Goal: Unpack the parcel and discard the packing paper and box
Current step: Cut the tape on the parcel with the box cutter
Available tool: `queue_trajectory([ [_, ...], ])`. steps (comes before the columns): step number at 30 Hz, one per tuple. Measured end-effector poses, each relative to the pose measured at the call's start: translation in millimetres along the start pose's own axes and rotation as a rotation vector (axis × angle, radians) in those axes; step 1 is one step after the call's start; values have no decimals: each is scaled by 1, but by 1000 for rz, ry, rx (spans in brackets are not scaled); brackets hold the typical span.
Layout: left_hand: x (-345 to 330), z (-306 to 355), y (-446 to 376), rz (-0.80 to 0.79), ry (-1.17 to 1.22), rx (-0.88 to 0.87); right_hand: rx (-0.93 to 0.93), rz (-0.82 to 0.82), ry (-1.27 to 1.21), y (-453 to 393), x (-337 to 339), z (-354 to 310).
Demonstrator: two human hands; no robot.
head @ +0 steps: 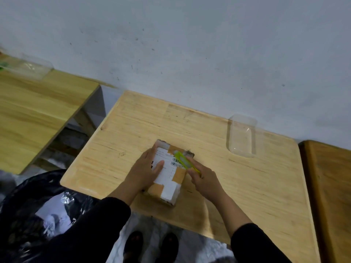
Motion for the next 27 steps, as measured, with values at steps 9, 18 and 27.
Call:
queue_trajectory([
  [9, 0, -4, -1, 19, 22, 2, -44, 7, 194, -3, 5, -1],
  [18, 0, -5, 0, 32, 31, -6, -4, 41, 479, -14, 20, -18],
  [27, -3, -8, -2, 20, 34, -5, -7, -59, 599, -50, 61, -37],
])
Point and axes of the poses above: each hand's wrist, its own y-axis away from the middle knuckle, its own x-axis out of the back of the hand, z = x × y, the point moved 8 cm from there along -y, towards the middle knuckle, and after that the axes turned 12 degrees about -z, right-handed, at the moved point
